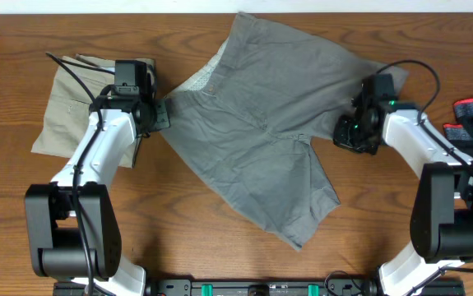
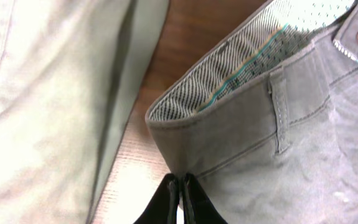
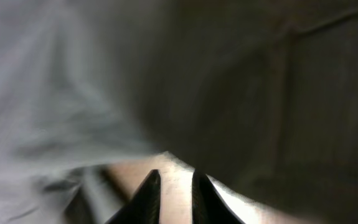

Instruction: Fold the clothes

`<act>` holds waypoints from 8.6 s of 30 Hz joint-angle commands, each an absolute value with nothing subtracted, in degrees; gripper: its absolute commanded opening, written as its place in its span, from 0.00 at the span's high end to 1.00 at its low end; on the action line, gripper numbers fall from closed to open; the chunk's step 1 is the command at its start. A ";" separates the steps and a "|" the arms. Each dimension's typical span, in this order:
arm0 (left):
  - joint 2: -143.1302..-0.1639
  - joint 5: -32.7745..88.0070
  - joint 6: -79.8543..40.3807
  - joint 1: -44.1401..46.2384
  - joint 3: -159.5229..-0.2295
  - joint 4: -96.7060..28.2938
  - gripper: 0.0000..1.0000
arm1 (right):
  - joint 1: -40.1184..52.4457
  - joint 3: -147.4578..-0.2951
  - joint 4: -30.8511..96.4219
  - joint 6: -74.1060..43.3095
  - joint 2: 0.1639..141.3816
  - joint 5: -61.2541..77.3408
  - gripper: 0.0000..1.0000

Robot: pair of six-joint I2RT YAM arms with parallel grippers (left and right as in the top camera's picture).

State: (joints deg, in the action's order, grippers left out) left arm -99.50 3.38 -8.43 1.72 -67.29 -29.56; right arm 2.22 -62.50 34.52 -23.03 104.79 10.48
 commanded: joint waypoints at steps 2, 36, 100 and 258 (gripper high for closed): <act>-99.44 0.36 -9.78 1.67 -67.64 -31.57 0.94 | 2.55 -57.76 24.97 -29.54 105.21 0.84 0.96; -99.44 0.84 -9.78 1.69 -67.64 -32.64 0.83 | 3.42 -59.96 63.05 -14.57 94.28 19.90 0.60; -111.37 8.71 -4.54 9.15 -67.72 -20.36 0.59 | -22.83 -55.40 36.27 -23.14 93.03 -1.72 0.98; -124.11 27.77 -2.74 15.84 -75.29 10.11 0.48 | -21.69 -55.37 38.94 -22.24 93.08 0.45 0.96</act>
